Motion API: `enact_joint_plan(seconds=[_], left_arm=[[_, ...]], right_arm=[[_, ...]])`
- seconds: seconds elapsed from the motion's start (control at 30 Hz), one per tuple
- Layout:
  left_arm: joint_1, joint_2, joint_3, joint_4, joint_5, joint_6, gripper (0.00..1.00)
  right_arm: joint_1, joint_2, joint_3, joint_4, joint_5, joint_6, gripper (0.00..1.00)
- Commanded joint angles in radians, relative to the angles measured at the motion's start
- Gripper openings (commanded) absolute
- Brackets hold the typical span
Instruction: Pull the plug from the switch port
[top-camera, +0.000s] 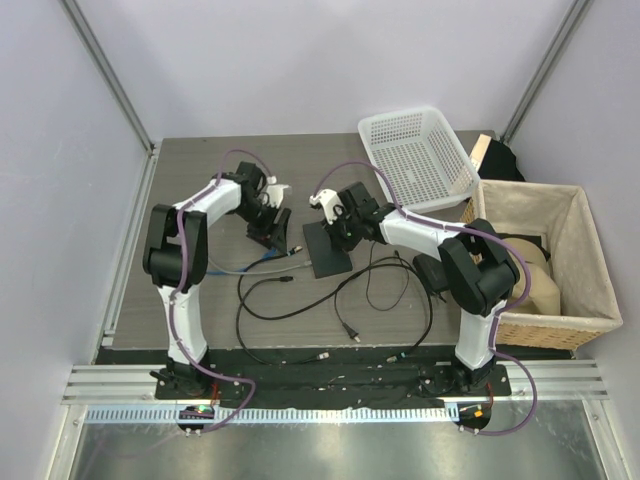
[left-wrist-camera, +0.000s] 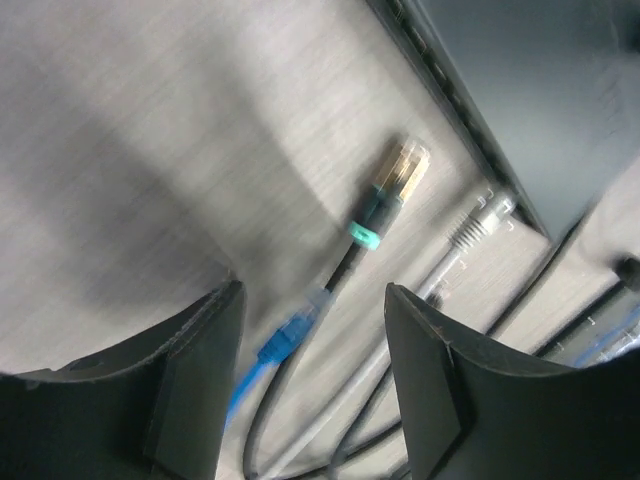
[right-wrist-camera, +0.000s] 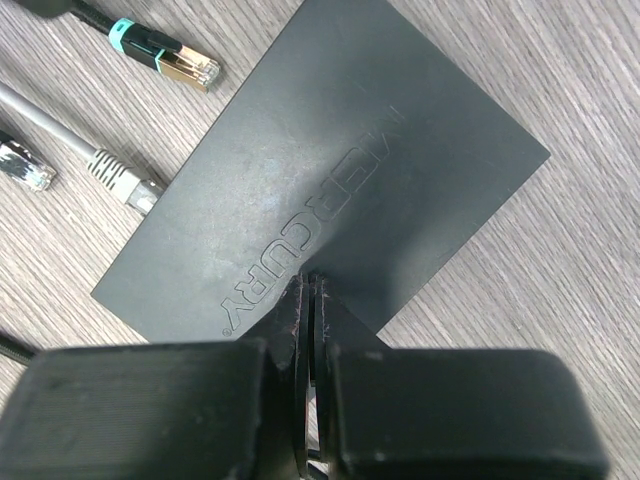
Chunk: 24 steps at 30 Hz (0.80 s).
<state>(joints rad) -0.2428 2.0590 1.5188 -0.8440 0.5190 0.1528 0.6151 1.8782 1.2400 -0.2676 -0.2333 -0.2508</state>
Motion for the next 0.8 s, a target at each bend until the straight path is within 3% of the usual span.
enact_joint_plan(seconds=[0.0,0.33,0.47,0.53,0.57,0.67,0.77], left_arm=[[-0.027,-0.069,-0.104,0.054,-0.083,0.039,0.64],[-0.108,-0.069,-0.193,0.115,-0.332,0.057,0.62],[-0.122,-0.074,-0.236,0.132,-0.447,0.091,0.45],[-0.122,-0.085,-0.259,0.143,-0.540,0.129,0.32],[-0.122,-0.089,-0.266,0.141,-0.559,0.167,0.19],[-0.101,-0.123,-0.263,0.111,-0.592,0.223,0.00],[-0.069,-0.183,-0.250,0.106,-0.664,0.307,0.00]], right_arm=[[0.002,-0.031,0.027,-0.001,0.026,0.015,0.02],[-0.014,-0.116,-0.008,0.030,0.028,0.047,0.04],[-0.028,-0.149,-0.034,0.041,0.022,0.058,0.05],[-0.037,-0.169,-0.045,0.048,0.022,0.064,0.05],[-0.038,-0.175,-0.057,0.050,0.022,0.065,0.05],[-0.052,-0.195,-0.074,0.054,0.019,0.068,0.05],[-0.061,-0.208,-0.083,0.057,0.017,0.068,0.06]])
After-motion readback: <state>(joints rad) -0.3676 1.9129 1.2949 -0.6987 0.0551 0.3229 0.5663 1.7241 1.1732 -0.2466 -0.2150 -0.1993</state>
